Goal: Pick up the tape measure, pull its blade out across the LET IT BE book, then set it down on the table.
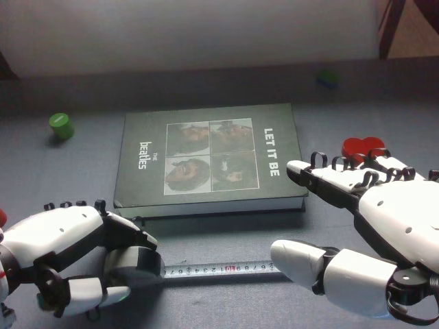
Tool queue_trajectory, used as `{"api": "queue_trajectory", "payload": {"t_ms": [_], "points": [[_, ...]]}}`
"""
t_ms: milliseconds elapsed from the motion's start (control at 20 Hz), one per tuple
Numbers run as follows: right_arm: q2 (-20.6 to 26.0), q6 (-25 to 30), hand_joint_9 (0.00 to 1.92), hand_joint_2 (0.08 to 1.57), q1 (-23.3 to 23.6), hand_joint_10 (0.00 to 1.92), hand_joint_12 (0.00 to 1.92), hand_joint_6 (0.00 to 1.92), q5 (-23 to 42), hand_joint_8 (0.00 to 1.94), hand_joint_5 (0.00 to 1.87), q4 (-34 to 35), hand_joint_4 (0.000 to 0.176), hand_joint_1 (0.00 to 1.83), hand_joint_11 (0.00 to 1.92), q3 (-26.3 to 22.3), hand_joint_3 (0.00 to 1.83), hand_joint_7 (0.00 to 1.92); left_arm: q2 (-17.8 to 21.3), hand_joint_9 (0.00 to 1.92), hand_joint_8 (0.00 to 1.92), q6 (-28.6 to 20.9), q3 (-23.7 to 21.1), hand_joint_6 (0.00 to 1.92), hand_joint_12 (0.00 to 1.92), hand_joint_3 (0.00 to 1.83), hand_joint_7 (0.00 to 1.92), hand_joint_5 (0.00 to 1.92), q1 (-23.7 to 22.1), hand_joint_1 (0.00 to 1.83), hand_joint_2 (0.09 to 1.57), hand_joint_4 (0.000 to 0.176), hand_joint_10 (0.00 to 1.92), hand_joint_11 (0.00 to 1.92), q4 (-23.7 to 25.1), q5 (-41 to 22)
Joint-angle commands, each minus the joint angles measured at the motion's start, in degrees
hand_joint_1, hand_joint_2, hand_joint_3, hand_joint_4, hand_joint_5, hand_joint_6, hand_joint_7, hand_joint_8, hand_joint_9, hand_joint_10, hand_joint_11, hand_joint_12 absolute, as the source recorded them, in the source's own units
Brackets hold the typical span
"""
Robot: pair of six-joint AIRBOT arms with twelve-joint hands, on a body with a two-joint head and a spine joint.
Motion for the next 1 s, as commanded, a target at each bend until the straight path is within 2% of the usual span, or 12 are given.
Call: {"api": "queue_trajectory", "payload": {"t_ms": [0, 50, 100, 150, 200, 450, 650, 750, 900, 950], "points": [[0.0, 0.6, 0.30, 1.14, 0.2, 0.00, 0.93, 0.01, -4.2, 0.00, 0.23, -5.0, 0.067, 0.13, 0.00, -0.3, 0.00, 0.34, -0.6, 0.93, 0.63, 0.0, 0.1, 1.13, 0.56, 0.00, 0.96, 0.87, -0.4, 1.32, 1.13, 0.000, 0.94, 0.83, 0.5, -3.6], [0.0, 0.6, 0.29, 1.14, 0.2, 0.00, 0.91, 0.00, -4.2, 0.00, 0.23, -5.0, 0.068, 0.13, 0.00, -0.3, 0.00, 0.35, -0.7, 0.94, 0.78, 0.1, 0.1, 1.15, 0.60, 0.00, 0.97, 0.88, -0.4, 1.36, 1.12, 0.000, 1.13, 0.90, 0.5, -3.6], [0.0, 0.6, 0.29, 1.14, 0.2, 0.00, 0.90, 0.01, -4.2, 0.00, 0.24, -5.1, 0.068, 0.13, 0.00, -0.3, 0.00, 0.36, -0.7, 0.97, 0.75, 0.3, 0.1, 1.07, 0.72, 0.00, 1.01, 0.92, -0.4, 1.37, 1.10, 0.000, 1.14, 0.94, 0.5, -3.6], [0.0, 0.6, 0.29, 1.14, 0.2, 0.00, 0.90, 0.01, -4.2, 0.00, 0.24, -5.1, 0.068, 0.13, 0.00, -0.3, 0.00, 0.36, -0.7, 0.97, 0.75, 0.4, 0.1, 1.07, 0.72, 0.00, 1.01, 0.92, -0.5, 1.37, 1.10, 0.000, 1.14, 0.94, 0.5, -3.5], [0.1, 0.7, 0.29, 1.14, 0.2, 0.00, 0.91, 0.00, -4.2, 0.00, 0.24, -5.1, 0.066, 0.14, 0.00, -0.3, 0.00, 0.36, -0.7, 1.01, 0.68, 0.4, 0.0, 1.00, 0.82, 0.00, 1.06, 0.96, -0.5, 1.38, 1.09, 0.000, 1.11, 0.93, 0.5, -3.4], [0.1, 0.8, 0.31, 1.14, 0.2, 0.01, 0.97, 0.00, -4.3, 0.00, 0.24, -6.8, 0.066, 0.14, 0.00, -0.2, 0.00, 0.35, 0.5, 1.01, 0.66, 2.0, 0.1, 1.01, 0.83, 0.00, 1.07, 0.94, -3.5, 1.38, 1.09, 0.000, 1.11, 0.92, -2.8, -2.0], [0.1, 1.5, 0.31, 1.14, 2.2, 0.00, 0.93, 0.00, -2.1, 0.00, 0.24, -6.9, 0.066, 0.14, 0.00, 0.9, 0.00, 0.36, 3.5, 1.01, 0.65, 6.2, -0.7, 1.00, 0.81, 0.00, 1.09, 0.95, -10.0, 1.38, 1.08, 0.000, 1.10, 0.93, -8.3, 3.1], [-0.3, -1.9, 0.31, 1.14, 3.6, 0.00, 0.93, 0.00, -1.2, 0.00, 0.24, -5.2, 0.063, 0.14, 0.00, 2.1, 0.00, 0.36, 4.8, 1.02, 0.65, 6.0, -0.8, 0.99, 0.81, 0.00, 1.09, 0.95, -12.4, 1.38, 1.08, 0.000, 1.09, 0.94, -9.0, 4.3], [-1.3, -5.8, 0.30, 1.14, 7.4, 0.00, 0.89, 0.01, -0.7, 0.00, 0.26, -2.9, 0.050, 0.15, 0.00, 4.4, 0.00, 0.36, 7.3, 1.04, 0.62, 6.0, -0.4, 0.98, 0.78, 0.00, 1.10, 0.96, -17.8, 1.38, 1.08, 0.000, 1.06, 0.97, -9.2, 8.5], [-1.4, -7.7, 0.29, 1.11, 9.7, 0.00, 0.88, 0.02, -1.0, 0.00, 0.29, -1.2, 0.042, 0.23, 0.00, 5.3, 0.00, 0.37, 7.7, 1.04, 0.61, 6.0, 0.4, 0.97, 0.78, 0.00, 1.11, 0.96, -20.2, 1.38, 1.08, 0.000, 1.06, 0.98, -9.2, 10.5]]}}
